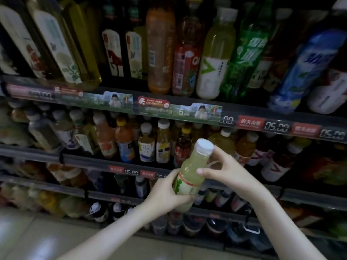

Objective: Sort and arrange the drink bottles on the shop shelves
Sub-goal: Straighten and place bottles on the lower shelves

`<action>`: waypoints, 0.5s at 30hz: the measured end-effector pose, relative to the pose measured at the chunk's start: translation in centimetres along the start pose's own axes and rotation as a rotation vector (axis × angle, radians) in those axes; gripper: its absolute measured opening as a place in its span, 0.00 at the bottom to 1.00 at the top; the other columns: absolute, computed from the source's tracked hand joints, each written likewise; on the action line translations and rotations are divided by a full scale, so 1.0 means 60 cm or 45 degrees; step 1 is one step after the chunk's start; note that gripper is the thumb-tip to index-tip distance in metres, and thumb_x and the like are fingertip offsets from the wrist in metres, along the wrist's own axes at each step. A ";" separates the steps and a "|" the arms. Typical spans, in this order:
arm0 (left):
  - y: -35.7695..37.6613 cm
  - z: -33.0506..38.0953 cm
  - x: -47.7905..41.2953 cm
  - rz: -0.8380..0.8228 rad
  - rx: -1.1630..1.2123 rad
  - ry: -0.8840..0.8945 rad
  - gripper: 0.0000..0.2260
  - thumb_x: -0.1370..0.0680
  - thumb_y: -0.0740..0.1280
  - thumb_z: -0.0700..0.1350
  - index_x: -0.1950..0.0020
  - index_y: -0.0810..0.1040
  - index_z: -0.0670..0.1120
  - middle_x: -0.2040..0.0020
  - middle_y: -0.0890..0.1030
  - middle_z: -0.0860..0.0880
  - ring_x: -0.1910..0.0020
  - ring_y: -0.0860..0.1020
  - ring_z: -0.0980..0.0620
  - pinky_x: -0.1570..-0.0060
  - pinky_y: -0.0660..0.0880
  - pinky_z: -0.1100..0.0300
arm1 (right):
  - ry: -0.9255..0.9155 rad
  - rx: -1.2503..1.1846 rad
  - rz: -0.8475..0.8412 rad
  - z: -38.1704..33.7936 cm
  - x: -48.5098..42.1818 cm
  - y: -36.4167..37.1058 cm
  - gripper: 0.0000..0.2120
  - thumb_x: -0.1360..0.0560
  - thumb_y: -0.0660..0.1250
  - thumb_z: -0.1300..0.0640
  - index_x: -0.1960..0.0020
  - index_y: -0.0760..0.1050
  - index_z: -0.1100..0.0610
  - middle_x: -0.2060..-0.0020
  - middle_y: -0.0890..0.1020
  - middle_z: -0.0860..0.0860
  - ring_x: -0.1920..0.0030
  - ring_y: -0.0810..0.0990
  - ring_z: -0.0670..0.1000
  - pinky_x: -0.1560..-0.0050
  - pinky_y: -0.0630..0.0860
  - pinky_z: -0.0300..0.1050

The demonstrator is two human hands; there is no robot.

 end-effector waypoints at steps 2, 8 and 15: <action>-0.001 0.045 -0.010 0.004 0.006 0.039 0.28 0.34 0.77 0.54 0.40 0.69 0.67 0.48 0.81 0.64 0.49 0.78 0.68 0.49 0.77 0.65 | -0.019 -0.034 0.039 -0.002 0.007 -0.017 0.27 0.31 0.76 0.49 0.37 0.69 0.38 0.42 0.78 0.36 0.45 0.76 0.33 0.48 0.73 0.34; 0.012 0.173 -0.042 -0.070 -0.045 0.254 0.27 0.35 0.78 0.52 0.38 0.73 0.61 0.49 0.82 0.62 0.52 0.78 0.68 0.53 0.76 0.69 | -0.003 -0.120 0.283 -0.014 0.039 -0.103 0.25 0.34 0.79 0.53 0.42 0.72 0.41 0.47 0.83 0.42 0.47 0.81 0.41 0.44 0.78 0.45; 0.032 0.366 -0.077 -0.324 -0.114 0.599 0.29 0.29 0.73 0.59 0.30 0.67 0.62 0.36 0.76 0.62 0.38 0.73 0.66 0.38 0.72 0.64 | -0.111 -0.079 0.827 -0.072 0.132 -0.256 0.22 0.37 0.80 0.55 0.46 0.77 0.47 0.54 0.85 0.42 0.53 0.83 0.42 0.48 0.80 0.48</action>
Point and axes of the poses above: each hand's wrist, its own x-axis away from the middle knuckle, its own y-axis out of the palm, z = x × y, the point moved 10 cm from there along -x, towards the middle knuckle
